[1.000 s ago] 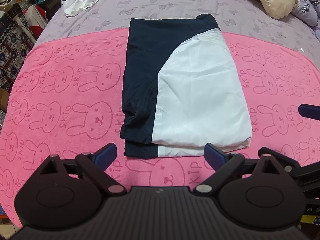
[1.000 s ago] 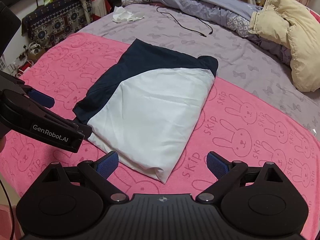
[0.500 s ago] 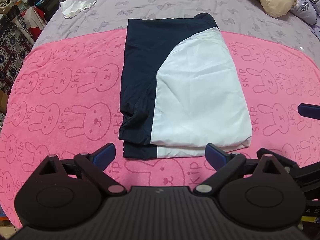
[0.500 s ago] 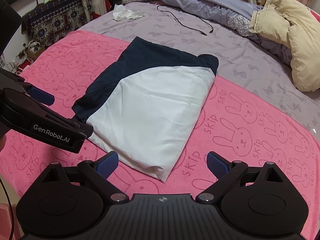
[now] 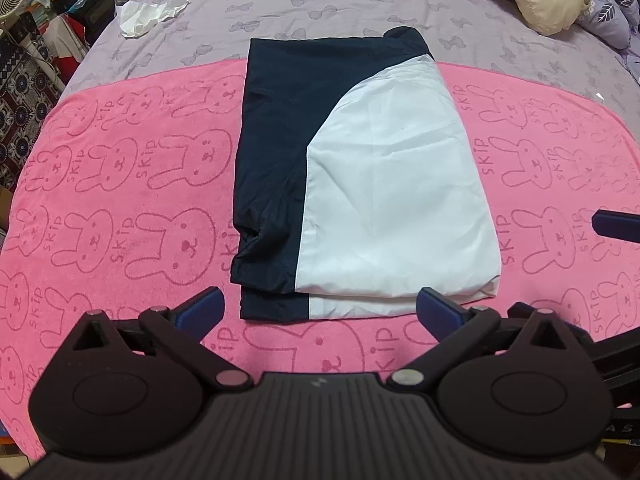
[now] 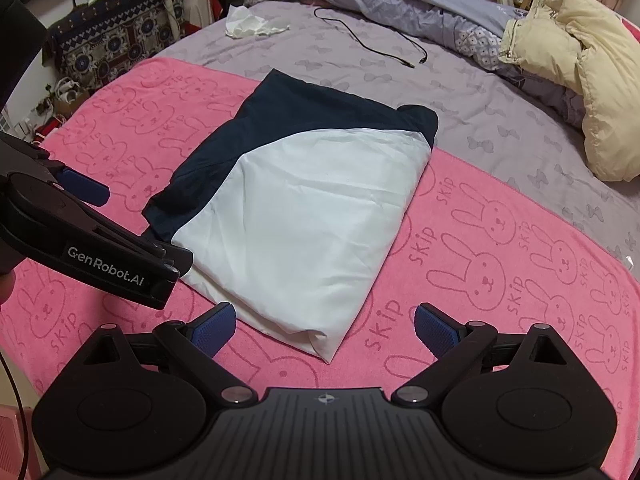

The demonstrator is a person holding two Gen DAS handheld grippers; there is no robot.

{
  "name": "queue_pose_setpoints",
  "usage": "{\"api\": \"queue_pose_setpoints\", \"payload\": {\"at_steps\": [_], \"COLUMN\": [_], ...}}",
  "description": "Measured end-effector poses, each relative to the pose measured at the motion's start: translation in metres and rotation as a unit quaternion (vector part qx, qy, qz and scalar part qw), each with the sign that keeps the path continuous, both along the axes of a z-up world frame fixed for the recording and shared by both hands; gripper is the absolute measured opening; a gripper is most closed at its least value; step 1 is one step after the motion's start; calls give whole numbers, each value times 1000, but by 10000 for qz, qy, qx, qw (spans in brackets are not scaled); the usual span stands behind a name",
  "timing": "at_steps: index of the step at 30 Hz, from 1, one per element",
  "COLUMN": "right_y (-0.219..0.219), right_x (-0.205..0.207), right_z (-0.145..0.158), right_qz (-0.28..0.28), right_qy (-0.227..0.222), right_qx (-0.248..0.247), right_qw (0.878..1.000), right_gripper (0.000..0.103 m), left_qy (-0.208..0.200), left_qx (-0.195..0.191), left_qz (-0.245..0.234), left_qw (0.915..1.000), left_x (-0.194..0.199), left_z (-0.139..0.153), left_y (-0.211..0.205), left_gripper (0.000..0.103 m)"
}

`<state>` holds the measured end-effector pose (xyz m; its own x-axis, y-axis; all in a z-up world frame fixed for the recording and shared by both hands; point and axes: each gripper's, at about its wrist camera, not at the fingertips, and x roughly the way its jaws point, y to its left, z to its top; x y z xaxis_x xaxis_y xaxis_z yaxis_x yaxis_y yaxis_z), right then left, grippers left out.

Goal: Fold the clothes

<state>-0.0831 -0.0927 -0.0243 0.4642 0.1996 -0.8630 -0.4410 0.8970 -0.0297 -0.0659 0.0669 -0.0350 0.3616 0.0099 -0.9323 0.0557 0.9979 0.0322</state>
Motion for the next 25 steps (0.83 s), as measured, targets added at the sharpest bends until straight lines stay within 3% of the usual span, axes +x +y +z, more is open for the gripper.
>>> {"api": "queue_pose_setpoints", "payload": {"at_steps": [2,11,15,19,25], "right_y": [-2,-13,-13,-10,-8], "right_x": [0,4,3,1,-1], "right_z": [0,7,5,2,0], "right_qz": [-76,-553,-489,-396,-329], "right_qy": [-34,-361,-343,-313,-229], "right_qx": [137,406,340,252,241], "right_qw": [9999,9970,9976,9984,9989], "right_gripper": [103,103,103,103,103], "left_qy": [-24,95,122,-167,-269], "left_qx": [2,-133,-268,-420,-310], "left_qz": [2,136,256,567,619], "left_qw": [10000,9998,9992,9974,9972], "left_x": [0,2,3,-2,-1], "left_z": [-1,-5,-7,-8,-7], "left_y": [0,3,6,12,12], "left_gripper": [103,103,103,103,103]}}
